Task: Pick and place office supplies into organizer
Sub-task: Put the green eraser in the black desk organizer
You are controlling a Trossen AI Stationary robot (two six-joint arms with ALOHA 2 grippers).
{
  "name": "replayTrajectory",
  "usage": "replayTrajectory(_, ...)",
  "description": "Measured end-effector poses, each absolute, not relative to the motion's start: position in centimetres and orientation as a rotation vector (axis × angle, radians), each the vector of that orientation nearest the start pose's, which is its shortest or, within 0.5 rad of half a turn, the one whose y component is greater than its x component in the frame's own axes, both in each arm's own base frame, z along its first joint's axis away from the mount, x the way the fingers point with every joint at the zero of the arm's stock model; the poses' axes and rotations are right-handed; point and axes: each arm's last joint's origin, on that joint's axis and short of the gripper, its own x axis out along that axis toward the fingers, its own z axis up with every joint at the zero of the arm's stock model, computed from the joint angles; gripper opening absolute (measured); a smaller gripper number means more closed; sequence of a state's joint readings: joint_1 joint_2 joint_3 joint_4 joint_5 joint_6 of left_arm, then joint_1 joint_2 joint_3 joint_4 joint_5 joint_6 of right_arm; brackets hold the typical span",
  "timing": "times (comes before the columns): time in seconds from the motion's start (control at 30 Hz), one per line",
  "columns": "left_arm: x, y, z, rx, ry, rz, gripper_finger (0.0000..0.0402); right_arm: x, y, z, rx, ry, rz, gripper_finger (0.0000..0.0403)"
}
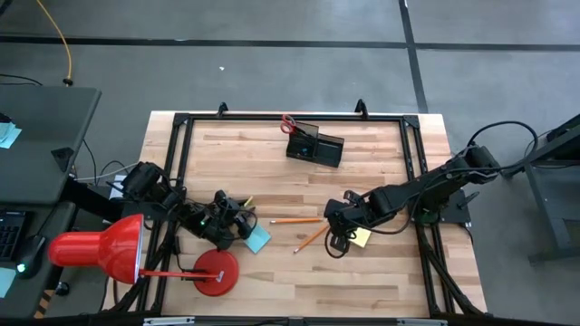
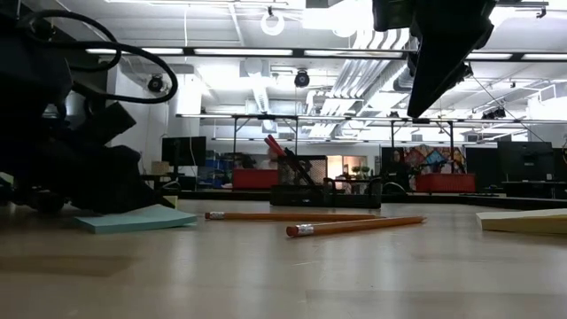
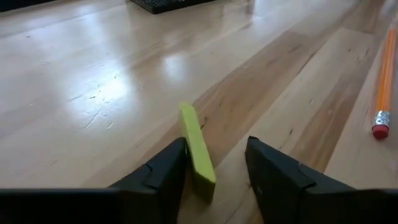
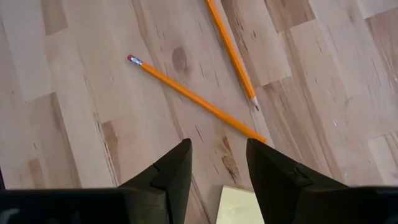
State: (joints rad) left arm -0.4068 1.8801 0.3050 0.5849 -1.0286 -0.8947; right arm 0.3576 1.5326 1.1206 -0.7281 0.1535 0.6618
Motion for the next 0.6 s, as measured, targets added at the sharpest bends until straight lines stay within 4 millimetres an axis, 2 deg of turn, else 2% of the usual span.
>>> replayTrajectory(0.1,19.8,-5.8,4.1,-0.174,0.421,0.824,0.0113,28.2,10.1,23.7,0.313,1.099,-0.191,0.0144)
replayTrajectory(0.23,20.1,-5.9,4.4,-0.197,0.388,0.814,0.0025,28.2,10.0,23.7,0.307,1.093,-0.194,0.0144)
replayTrajectory(0.27,20.1,-5.9,4.5,-0.194,0.384,0.808,0.0016,28.2,10.0,23.7,0.298,1.090,-0.196,0.0144)
replayTrajectory(0.47,20.9,-6.4,5.8,-0.317,0.345,0.715,0.0010,28.4,9.6,24.0,0.274,1.021,-0.283,0.0144)
replayTrajectory(0.6,22.0,-6.9,8.3,-0.330,0.252,0.607,0.0015,28.8,9.4,26.1,0.284,0.812,-0.300,0.0144)
